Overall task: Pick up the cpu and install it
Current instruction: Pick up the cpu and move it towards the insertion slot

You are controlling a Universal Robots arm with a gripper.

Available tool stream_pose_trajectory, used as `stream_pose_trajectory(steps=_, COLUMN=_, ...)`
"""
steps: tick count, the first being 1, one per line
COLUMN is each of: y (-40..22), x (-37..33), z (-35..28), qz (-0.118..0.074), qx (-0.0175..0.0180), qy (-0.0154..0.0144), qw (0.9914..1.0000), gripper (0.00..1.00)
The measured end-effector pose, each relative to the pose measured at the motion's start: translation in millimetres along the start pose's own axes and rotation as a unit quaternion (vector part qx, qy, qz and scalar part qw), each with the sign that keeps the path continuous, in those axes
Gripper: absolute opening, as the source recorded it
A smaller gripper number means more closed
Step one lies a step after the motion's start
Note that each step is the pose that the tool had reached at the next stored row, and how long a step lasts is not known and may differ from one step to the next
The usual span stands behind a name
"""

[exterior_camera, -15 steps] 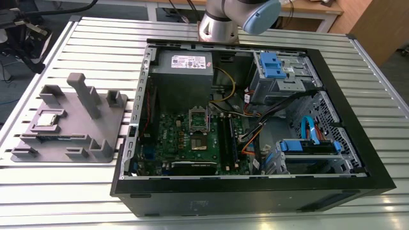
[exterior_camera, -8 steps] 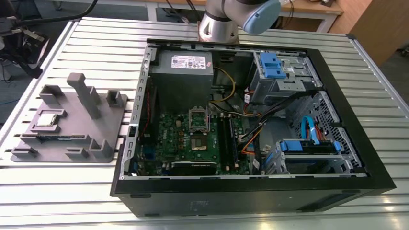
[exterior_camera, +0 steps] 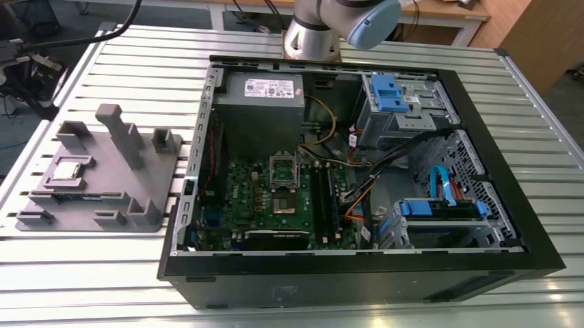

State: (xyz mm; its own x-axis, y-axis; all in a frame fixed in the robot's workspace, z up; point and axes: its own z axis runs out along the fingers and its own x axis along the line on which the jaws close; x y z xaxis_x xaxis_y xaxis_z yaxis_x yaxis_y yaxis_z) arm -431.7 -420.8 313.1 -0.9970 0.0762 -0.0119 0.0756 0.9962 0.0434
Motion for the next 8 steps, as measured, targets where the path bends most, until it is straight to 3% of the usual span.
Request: stream_pose_trajectory(steps=8, y=-9.4, x=0.3, z=13.8, qz=0.0, qx=0.0003, qy=0.0042, qw=0.99999, gripper=0.11)
